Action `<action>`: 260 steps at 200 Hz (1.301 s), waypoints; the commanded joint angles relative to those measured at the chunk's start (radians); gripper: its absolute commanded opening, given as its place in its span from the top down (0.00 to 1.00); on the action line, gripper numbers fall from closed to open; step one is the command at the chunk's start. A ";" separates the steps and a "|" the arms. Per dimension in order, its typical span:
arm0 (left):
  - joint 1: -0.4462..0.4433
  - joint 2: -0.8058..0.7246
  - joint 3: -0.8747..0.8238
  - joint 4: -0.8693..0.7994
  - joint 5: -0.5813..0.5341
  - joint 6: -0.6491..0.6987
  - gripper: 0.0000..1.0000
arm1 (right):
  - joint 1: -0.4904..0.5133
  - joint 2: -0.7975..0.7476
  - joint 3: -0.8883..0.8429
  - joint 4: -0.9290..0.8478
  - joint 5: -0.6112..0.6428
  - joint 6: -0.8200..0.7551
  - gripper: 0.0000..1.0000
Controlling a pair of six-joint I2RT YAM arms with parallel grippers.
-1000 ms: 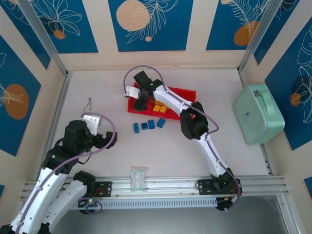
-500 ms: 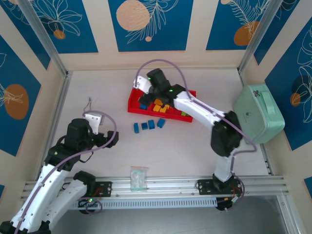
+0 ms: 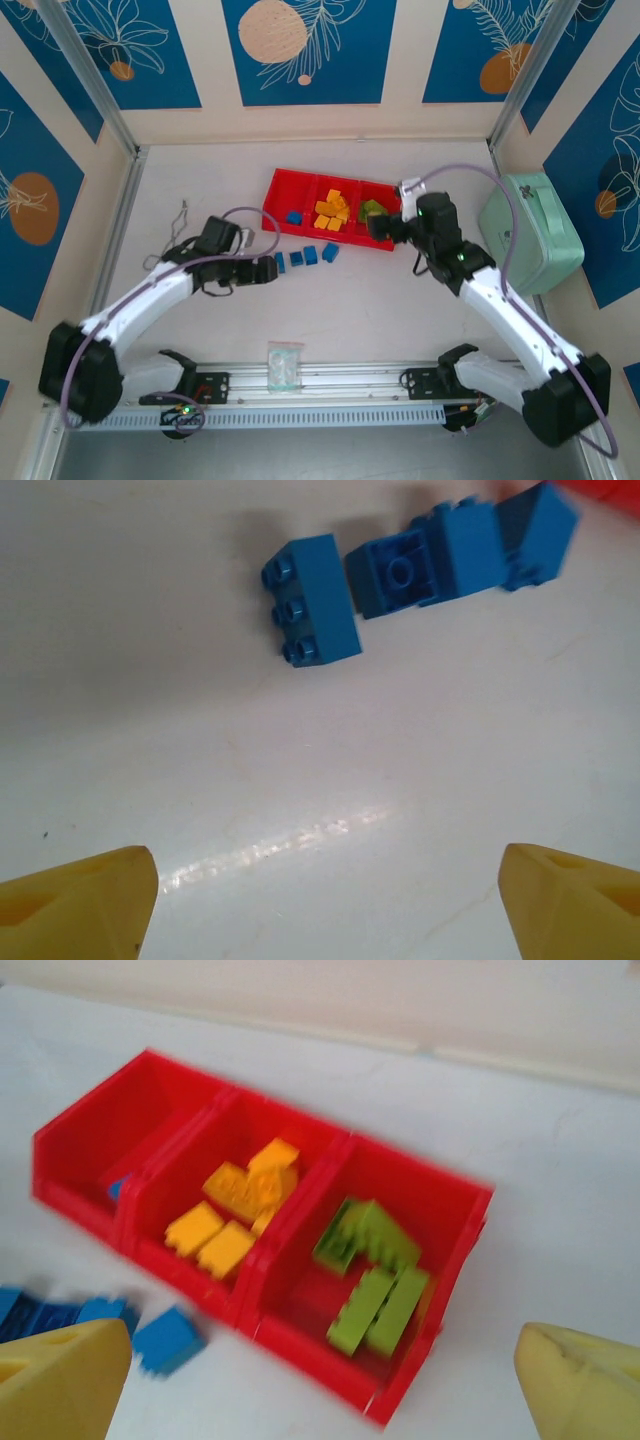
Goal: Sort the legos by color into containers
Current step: Pick up the lego from the center of the table.
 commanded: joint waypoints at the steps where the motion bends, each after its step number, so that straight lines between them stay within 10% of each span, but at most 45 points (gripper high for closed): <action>1: -0.032 0.143 0.114 -0.015 -0.108 -0.029 0.15 | -0.017 -0.109 -0.077 -0.006 -0.074 0.113 0.01; 123: -0.081 0.620 0.410 -0.025 -0.243 -0.017 0.45 | -0.104 -0.198 -0.196 -0.018 -0.250 0.140 0.01; 206: -0.020 0.578 0.345 0.024 -0.197 0.038 0.75 | -0.102 -0.189 -0.207 -0.019 -0.260 0.123 0.01; 260: -0.017 0.510 0.479 0.048 -0.251 0.155 0.77 | -0.141 -0.179 -0.215 0.021 -0.285 0.194 0.01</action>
